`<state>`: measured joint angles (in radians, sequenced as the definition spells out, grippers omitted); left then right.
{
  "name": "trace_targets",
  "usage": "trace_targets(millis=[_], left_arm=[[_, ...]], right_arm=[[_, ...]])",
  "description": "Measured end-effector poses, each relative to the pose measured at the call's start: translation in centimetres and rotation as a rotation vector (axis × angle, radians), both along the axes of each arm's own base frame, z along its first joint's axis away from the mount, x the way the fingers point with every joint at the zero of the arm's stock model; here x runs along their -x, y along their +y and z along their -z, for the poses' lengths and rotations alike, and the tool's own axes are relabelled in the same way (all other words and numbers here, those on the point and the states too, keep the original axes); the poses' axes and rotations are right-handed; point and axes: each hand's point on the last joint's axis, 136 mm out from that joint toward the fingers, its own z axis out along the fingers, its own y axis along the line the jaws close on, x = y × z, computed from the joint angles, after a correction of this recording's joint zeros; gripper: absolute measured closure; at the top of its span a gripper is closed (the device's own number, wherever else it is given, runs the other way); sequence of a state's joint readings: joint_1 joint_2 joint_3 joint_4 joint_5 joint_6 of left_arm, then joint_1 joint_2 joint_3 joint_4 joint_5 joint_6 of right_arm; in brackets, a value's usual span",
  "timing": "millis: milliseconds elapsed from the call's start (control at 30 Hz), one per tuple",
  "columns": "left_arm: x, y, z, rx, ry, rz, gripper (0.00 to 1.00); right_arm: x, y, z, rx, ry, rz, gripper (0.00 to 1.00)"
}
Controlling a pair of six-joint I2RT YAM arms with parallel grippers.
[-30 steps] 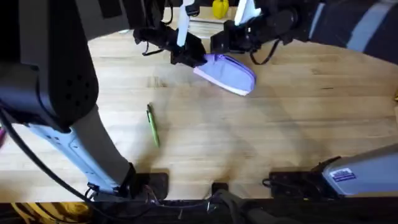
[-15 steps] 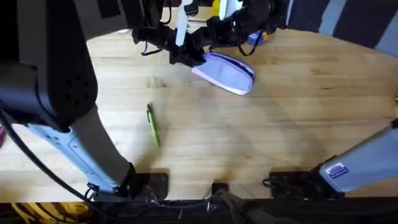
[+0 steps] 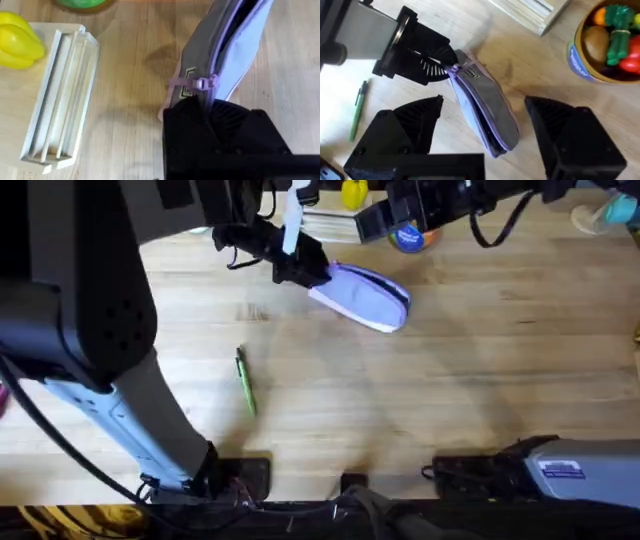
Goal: Unzip the bag, pick up the pens from the table one at a time and place them inside, then zip the bag closed.
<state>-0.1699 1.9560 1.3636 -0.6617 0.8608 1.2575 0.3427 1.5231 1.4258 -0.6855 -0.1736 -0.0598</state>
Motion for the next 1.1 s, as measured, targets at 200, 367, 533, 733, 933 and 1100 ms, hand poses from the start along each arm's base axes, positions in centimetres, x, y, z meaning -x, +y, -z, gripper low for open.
trace_targets(millis=[200, 367, 533, 733, 933, 1100], left_arm=[[0.2, -0.3, -0.2, 0.014, 0.003, 0.008, 0.376], [0.3, -0.6, -0.3, 0.021, 0.008, 0.013, 0.043], [0.3, -0.5, -0.2, 0.012, 0.007, 0.01, 0.007], [1.1, 2.5, -0.1, -0.015, 0.108, -0.061, 0.007], [1.0, 8.8, -6.1, -0.032, -0.021, -0.182, 0.007], [2.4, 10.3, -7.6, -0.099, -0.063, -0.18, 0.007]], right_arm=[[0.7, -0.8, -1.4, 0.007, -0.032, -0.001, 0.005], [1.5, -1.1, -0.7, 0.023, 0.009, -0.005, 0.005], [1.7, -1.1, -0.6, 0.028, 0.019, -0.007, 0.015], [3.1, -1.6, 0.5, 0.104, 0.051, -0.088, 0.895], [4.3, -2.0, 2.9, 0.171, 0.135, -0.156, 0.968], [3.9, -0.7, 7.3, 0.224, 0.231, -0.24, 0.968]])
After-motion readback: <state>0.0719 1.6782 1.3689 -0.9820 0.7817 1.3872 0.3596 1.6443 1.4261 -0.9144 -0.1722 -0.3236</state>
